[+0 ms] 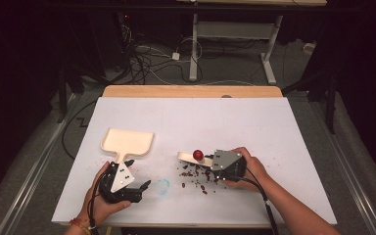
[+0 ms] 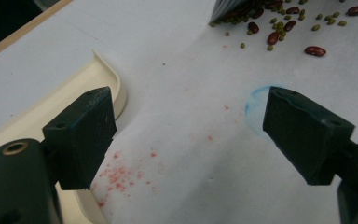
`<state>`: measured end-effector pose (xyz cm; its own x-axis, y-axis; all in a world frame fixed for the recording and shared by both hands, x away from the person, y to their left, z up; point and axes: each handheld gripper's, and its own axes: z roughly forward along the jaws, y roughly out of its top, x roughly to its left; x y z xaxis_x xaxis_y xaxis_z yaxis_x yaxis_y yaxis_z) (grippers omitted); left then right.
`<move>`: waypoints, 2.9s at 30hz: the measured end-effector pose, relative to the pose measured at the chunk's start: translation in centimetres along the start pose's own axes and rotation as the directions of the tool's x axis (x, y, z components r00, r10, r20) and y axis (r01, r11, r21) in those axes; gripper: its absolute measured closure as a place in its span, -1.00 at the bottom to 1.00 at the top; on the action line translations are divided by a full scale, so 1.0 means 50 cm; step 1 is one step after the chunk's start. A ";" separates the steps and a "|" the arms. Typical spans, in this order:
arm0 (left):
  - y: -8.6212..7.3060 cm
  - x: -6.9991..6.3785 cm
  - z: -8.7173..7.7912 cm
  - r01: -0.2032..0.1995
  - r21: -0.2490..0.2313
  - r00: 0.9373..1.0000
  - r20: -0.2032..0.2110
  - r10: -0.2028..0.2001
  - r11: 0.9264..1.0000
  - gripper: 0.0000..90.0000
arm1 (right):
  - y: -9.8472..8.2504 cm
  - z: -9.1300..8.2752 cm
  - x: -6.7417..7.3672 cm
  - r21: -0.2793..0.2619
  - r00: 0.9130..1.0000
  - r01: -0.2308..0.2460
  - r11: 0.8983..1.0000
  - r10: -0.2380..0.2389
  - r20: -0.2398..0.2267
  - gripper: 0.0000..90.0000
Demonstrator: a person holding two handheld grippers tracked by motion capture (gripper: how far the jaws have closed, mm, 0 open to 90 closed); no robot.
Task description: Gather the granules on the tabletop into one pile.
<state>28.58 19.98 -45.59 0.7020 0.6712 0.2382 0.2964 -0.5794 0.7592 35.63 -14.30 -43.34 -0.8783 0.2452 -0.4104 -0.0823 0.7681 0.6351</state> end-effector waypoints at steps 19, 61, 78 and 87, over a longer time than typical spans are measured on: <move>-0.002 0.004 -0.002 0.006 0.004 1.000 -0.005 -0.006 1.000 -0.63 | -0.015 -0.052 -0.046 -0.080 0.988 -0.127 0.989 0.133 0.084 0.50; -0.004 0.013 0.001 0.017 -0.017 0.998 0.062 -0.016 1.000 -0.63 | 0.017 -0.008 -0.018 -0.151 0.995 -0.097 0.984 0.099 0.010 0.50; -0.019 0.043 -0.027 0.035 -0.033 0.999 -0.036 -0.037 0.999 -0.63 | 0.070 -0.019 0.101 -0.063 0.880 -0.380 0.923 0.340 -0.333 0.50; -0.019 0.035 -0.018 0.031 -0.004 0.999 -0.015 -0.031 1.000 -0.63 | 0.046 0.001 0.063 -0.036 0.872 -0.440 0.897 0.418 -0.254 0.50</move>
<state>28.92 22.12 -45.35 0.6826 0.6957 0.2240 0.3150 -0.5566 0.7688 32.70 -11.73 -43.22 -0.9202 0.3845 0.0735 0.2959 0.5602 0.7737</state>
